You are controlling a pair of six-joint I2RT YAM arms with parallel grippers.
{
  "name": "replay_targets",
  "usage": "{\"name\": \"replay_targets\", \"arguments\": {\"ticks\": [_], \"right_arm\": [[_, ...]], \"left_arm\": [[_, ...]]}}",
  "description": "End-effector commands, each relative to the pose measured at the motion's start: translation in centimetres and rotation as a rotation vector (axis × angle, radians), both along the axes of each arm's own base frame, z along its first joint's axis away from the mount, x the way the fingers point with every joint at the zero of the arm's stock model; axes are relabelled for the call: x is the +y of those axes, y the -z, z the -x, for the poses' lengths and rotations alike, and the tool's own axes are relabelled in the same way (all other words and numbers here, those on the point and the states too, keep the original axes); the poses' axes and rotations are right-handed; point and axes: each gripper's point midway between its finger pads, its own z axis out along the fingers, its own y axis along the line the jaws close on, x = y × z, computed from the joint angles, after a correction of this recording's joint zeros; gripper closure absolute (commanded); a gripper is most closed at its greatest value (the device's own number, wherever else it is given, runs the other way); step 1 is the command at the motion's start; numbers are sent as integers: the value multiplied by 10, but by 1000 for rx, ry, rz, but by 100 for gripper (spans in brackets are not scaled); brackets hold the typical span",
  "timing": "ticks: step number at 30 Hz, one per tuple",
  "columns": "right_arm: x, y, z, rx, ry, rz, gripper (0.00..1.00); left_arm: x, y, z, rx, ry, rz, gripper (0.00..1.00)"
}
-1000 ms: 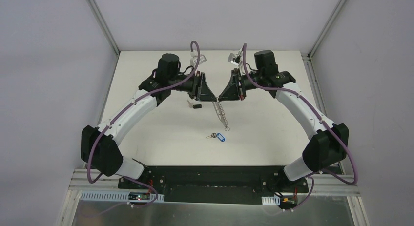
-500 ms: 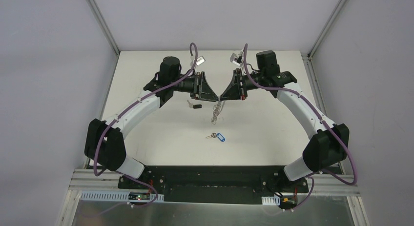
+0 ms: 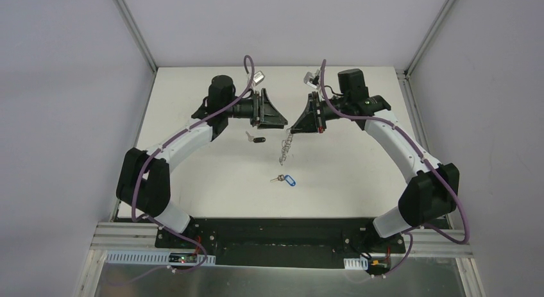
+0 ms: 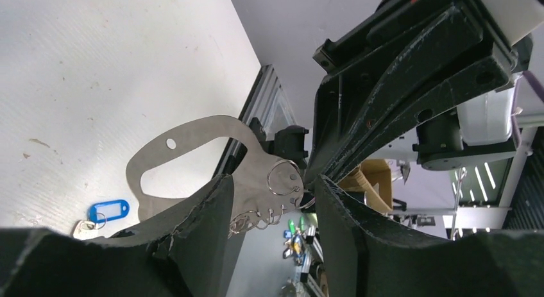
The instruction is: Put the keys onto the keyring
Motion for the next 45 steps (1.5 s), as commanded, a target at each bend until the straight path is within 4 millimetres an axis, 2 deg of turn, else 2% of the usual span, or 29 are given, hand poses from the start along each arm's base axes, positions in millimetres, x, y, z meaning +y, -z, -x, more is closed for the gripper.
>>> {"name": "replay_targets", "arguments": {"ticks": [1, 6, 16, 26, 40, 45], "right_arm": [[-3, -23, 10, -85, -39, -59, 100], [-3, -23, 8, -84, -39, -61, 100], [-2, -23, 5, -81, -37, -61, 100], [-4, -22, 1, -89, -18, -53, 100], [-9, -13, -12, -100, 33, -29, 100], [-9, -10, -14, -95, 36, -28, 100]], "left_arm": [[4, -12, -5, -18, -19, 49, 48], [4, -7, -5, 9, -28, 46, 49], [-4, 5, 2, 79, -7, 34, 58], [-13, 7, 12, 113, 32, 37, 63], [-13, 0, 15, 129, 43, 58, 81], [-14, 0, 14, 128, 44, 60, 82]]}}
